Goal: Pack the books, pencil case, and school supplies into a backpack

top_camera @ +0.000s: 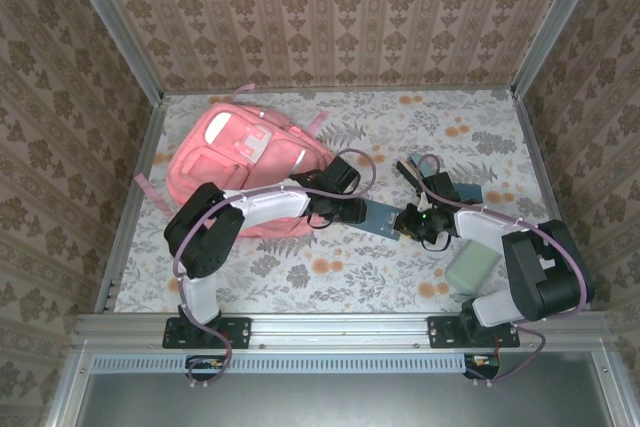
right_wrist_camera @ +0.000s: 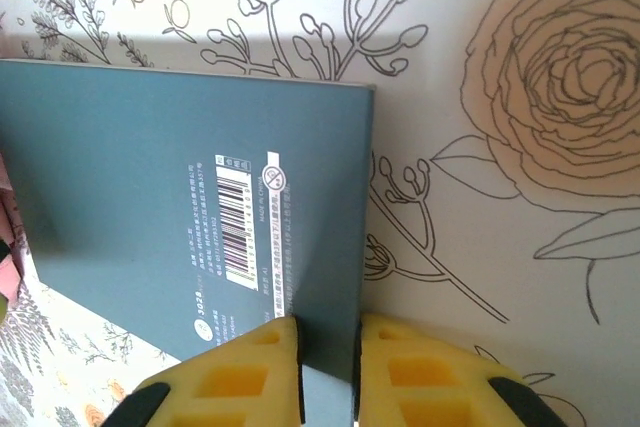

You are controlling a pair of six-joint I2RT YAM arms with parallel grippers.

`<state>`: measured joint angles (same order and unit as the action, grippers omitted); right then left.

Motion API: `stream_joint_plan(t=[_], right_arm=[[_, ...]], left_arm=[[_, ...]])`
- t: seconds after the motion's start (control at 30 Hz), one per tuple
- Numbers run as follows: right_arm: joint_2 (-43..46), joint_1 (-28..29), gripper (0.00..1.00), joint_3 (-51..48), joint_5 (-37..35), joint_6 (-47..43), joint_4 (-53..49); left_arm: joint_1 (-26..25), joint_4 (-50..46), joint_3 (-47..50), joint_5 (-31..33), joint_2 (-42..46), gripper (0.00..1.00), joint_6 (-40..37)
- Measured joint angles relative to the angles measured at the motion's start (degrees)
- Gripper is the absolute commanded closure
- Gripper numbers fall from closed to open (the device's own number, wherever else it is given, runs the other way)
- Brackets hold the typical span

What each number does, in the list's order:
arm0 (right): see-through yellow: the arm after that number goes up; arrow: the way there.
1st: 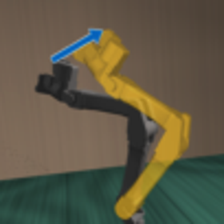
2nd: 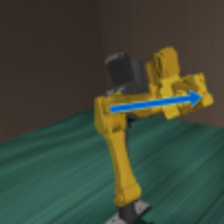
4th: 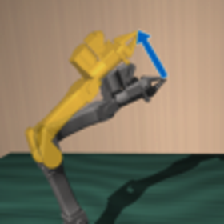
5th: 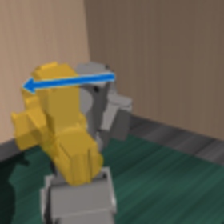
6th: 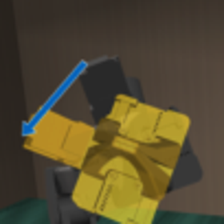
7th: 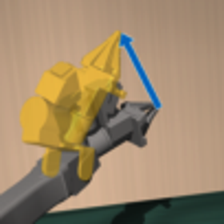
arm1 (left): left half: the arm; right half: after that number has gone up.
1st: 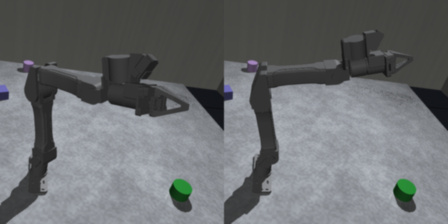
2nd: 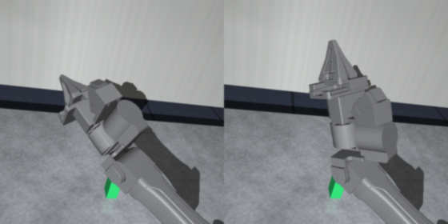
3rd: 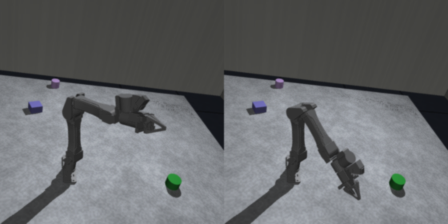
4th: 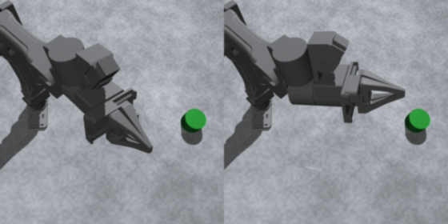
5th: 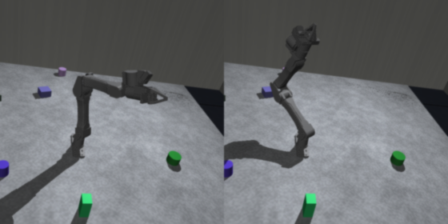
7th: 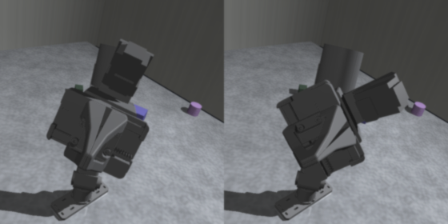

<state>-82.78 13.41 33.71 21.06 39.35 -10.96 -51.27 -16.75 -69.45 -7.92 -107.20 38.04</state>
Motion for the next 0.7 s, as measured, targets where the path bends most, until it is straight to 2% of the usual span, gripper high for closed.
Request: stream_joint_plan(t=[0.5,0.7], right_arm=[[-0.6,0.0,0.82,0.4,0.2,0.0,0.5],[-0.6,0.0,0.81,0.4,0.1,0.0,0.5]], left_arm=[[0.2,-2.6,-2.3,1.7,-2.9,0.5,1.0],[0.9,-0.5,-2.2,-1.5,-4.2,0.5,2.2]])
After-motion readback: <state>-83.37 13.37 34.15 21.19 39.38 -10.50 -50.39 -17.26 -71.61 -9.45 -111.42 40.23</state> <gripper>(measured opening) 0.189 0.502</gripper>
